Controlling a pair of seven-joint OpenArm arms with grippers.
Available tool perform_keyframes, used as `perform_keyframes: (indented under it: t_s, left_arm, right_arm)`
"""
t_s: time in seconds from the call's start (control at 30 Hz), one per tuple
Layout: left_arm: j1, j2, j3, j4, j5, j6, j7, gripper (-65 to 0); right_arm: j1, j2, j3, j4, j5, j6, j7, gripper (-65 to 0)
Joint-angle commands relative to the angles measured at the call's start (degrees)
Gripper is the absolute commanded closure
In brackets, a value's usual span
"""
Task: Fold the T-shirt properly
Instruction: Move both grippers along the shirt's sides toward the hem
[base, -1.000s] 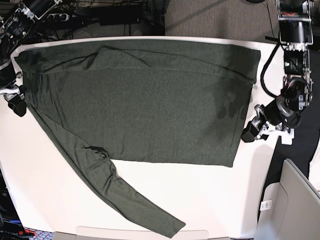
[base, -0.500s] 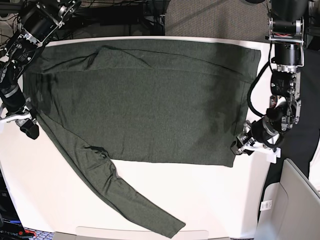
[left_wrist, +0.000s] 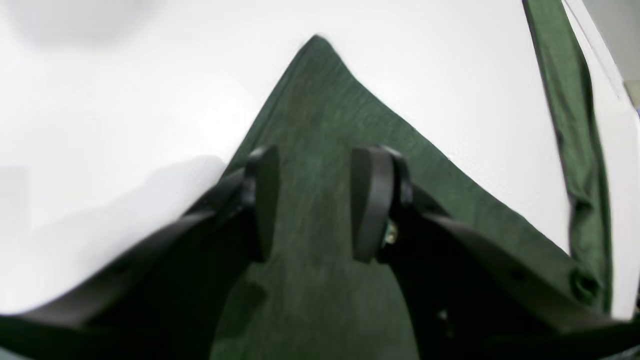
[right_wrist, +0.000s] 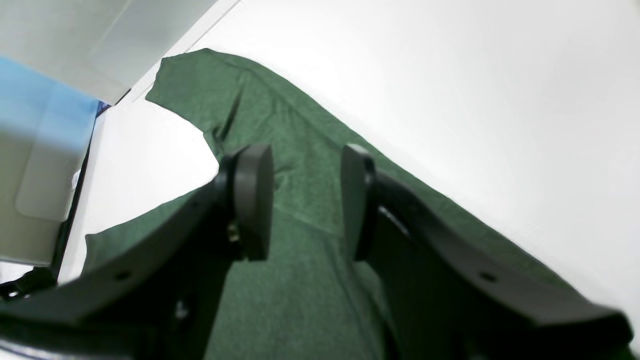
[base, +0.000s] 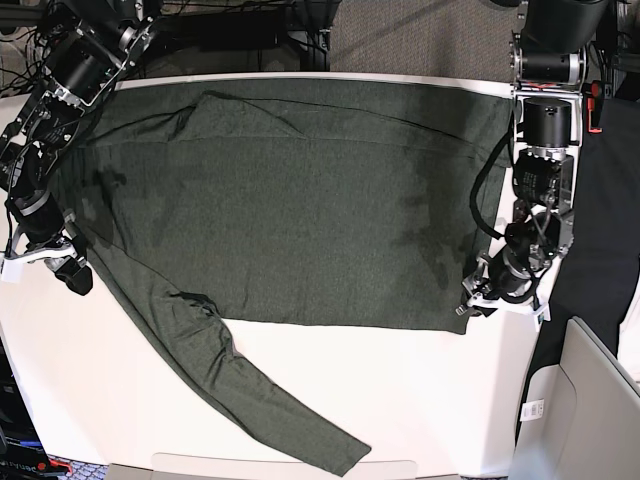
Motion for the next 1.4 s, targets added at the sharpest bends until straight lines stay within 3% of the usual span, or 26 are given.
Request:
perform_keyframes:
  t_s: [0.0, 0.33, 0.5, 0.73, 0.93, 1.13, 1.37]
  left_arm:
    - [-1.8, 0.0, -0.3, -0.3, 1.4, -0.3, -2.2, -23.1]
    - [-2.9, 3.9, -0.3, -6.8, 10.8, -0.3, -11.7, -23.1]
    - [-3.0, 3.9, -0.3, -9.7, 11.6, -0.3, -15.3, -23.1]
    - [-4.0, 3.9, 0.1, -12.4, 11.6, -0.3, -15.5, -23.1]
    - [-3.7, 3.9, 6.8, -12.4, 11.6, -0.3, -15.5, -23.1]
    - [-2.1, 3.9, 8.9, -10.1, 11.4, -0.3, -15.4, -23.0]
    - [-0.4, 3.8, 8.8, -6.2, 11.4, -0.3, -14.9, -12.1]
  right_arm:
    - [1.1, 1.0, 0.0, 0.8, 1.3, 0.5, 1.4, -23.5]
    - [1.0, 1.0, 0.0, 1.0, 1.4, 0.5, 1.4, -23.5]
    - [0.7, 1.0, 0.0, 1.0, 1.5, 0.5, 1.3, -23.5]
    - [0.8, 1.0, 0.0, 1.1, 1.5, 0.5, 1.3, -23.5]
    - [0.9, 1.0, 0.0, 1.1, 1.5, 0.5, 1.3, -23.5]
    - [0.8, 1.0, 0.0, 1.1, 1.5, 0.5, 1.3, -23.5]
    - [1.0, 0.9, 0.0, 0.9, 1.5, 0.5, 1.3, -23.5]
